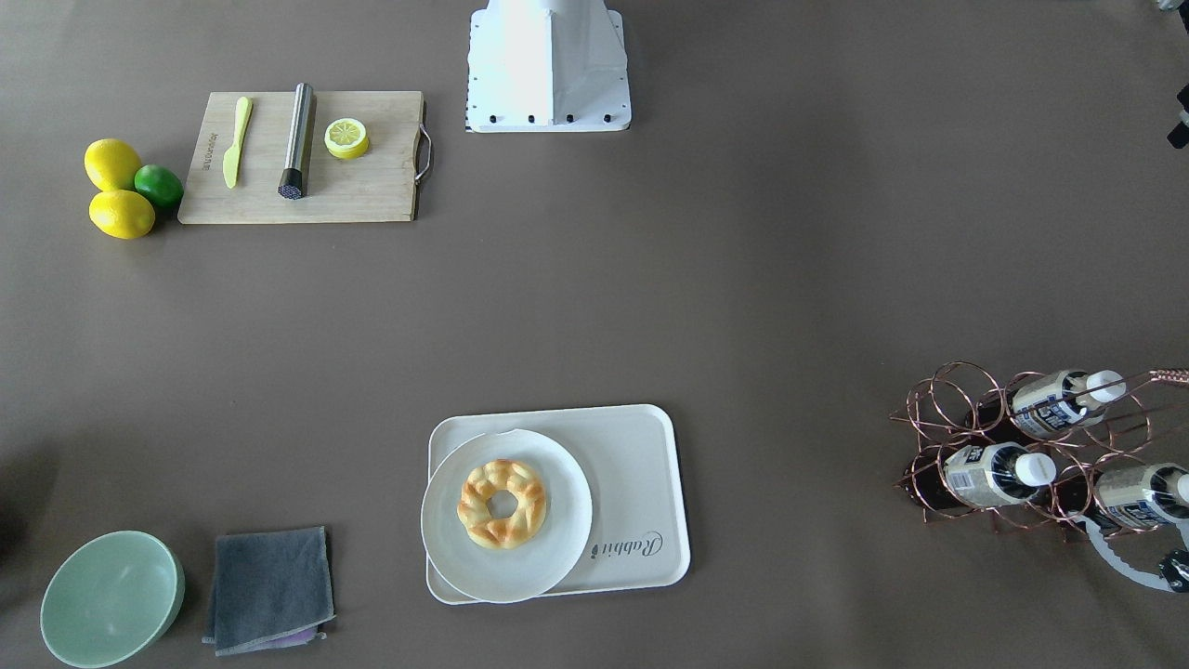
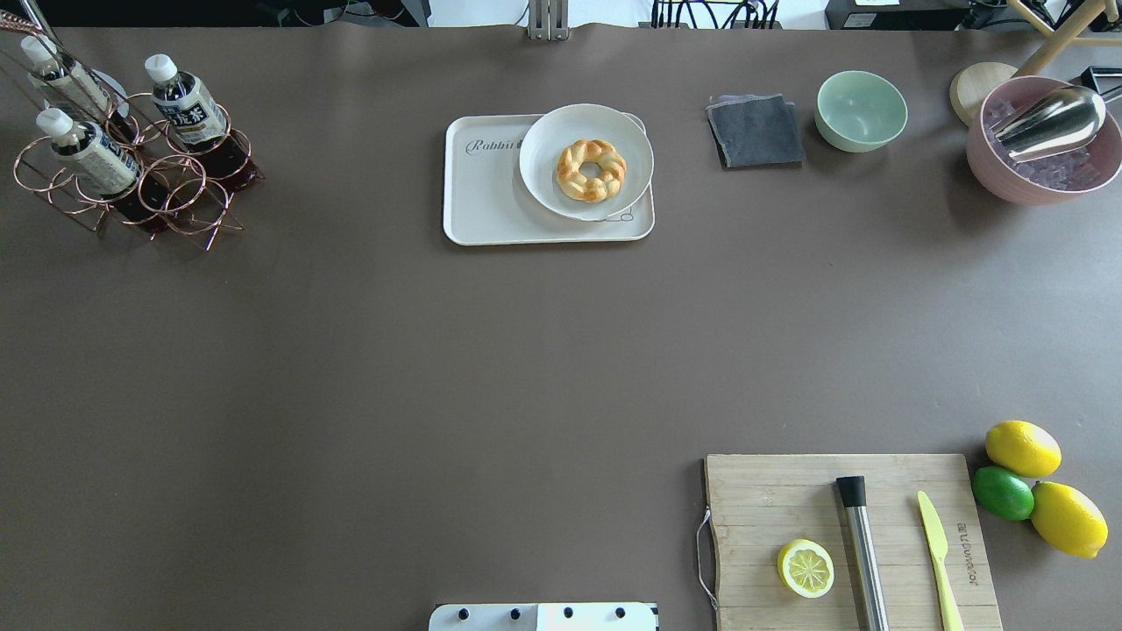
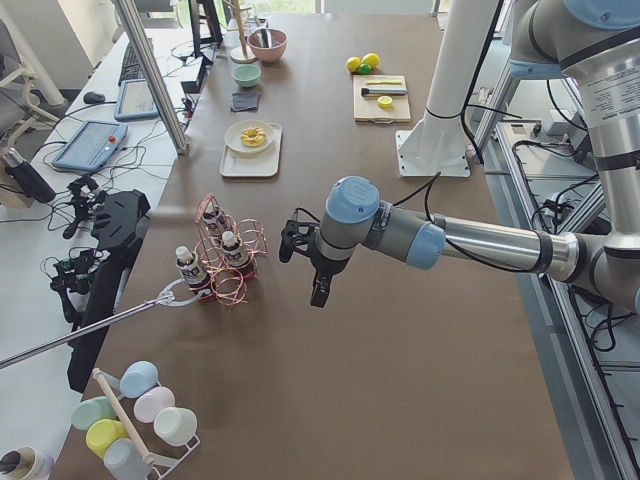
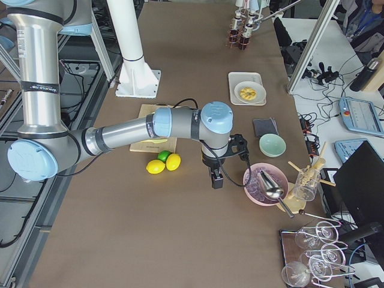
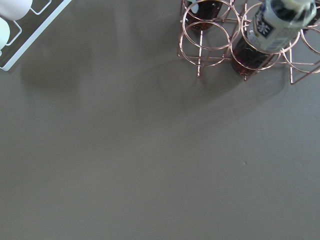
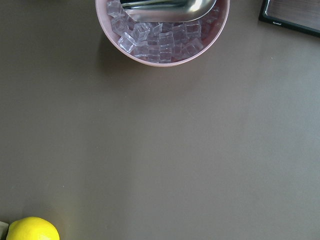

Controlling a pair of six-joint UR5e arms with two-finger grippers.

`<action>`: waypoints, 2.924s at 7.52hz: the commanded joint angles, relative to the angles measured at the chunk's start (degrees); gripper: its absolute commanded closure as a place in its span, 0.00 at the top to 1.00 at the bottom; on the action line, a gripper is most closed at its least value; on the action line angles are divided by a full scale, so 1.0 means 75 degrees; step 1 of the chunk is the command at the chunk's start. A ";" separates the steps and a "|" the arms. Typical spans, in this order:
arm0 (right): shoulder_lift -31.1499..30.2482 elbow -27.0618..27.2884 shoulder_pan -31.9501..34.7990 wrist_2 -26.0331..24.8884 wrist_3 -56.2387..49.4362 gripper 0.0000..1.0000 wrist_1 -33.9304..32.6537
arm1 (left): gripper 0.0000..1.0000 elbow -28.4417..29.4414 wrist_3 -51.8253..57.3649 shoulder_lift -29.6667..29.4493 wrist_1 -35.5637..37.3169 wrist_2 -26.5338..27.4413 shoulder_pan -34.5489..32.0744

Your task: Place tea on tray

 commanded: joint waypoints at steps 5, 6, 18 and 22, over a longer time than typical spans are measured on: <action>0.0019 -0.0054 0.0000 0.0010 0.0009 1.00 0.0004 | 0.97 0.0093 -0.0063 0.0022 -0.0028 -0.0293 -0.0667; 0.0031 -0.0054 0.0000 0.0010 0.0009 1.00 0.0004 | 0.97 0.0082 -0.0051 0.0023 -0.0028 -0.0293 -0.0679; 0.0043 -0.0042 -0.0023 0.0046 -0.0003 1.00 0.0004 | 0.97 0.0140 -0.0004 0.0234 -0.0122 -0.0363 -0.0655; 0.0031 -0.0054 -0.0035 0.0057 -0.0003 1.00 0.0004 | 0.97 0.0117 -0.0016 0.0234 -0.0203 -0.0340 -0.0667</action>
